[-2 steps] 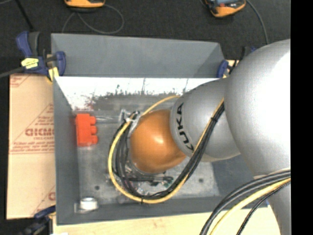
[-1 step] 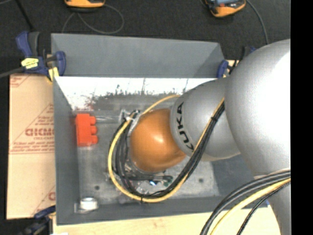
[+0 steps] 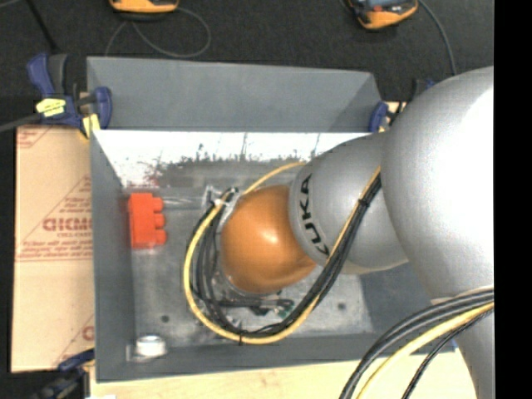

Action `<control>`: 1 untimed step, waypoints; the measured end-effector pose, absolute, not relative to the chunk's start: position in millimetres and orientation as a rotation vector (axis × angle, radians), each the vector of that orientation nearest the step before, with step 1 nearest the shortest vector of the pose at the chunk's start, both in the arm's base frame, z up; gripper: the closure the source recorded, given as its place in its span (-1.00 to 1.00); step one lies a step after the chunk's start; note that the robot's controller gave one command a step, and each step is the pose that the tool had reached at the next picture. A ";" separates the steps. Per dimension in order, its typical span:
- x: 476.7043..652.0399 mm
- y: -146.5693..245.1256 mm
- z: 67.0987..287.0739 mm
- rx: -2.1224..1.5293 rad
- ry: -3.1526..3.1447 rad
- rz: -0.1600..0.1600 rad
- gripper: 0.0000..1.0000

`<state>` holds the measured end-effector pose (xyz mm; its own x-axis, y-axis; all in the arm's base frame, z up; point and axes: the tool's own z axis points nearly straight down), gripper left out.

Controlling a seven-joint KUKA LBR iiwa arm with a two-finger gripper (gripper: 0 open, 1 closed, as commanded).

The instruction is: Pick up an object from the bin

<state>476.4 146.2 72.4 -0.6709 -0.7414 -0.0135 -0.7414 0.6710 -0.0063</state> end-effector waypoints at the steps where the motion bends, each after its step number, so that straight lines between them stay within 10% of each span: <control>1: 478.5 146.2 128.9 -1.263 2.869 -0.001 1.00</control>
Offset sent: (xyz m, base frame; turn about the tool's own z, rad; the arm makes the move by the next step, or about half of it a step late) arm 0.0000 0.0002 0.0532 0.0000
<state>478.5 146.2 128.9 -0.6753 -0.7375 -0.0057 -0.7375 0.6753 -0.0035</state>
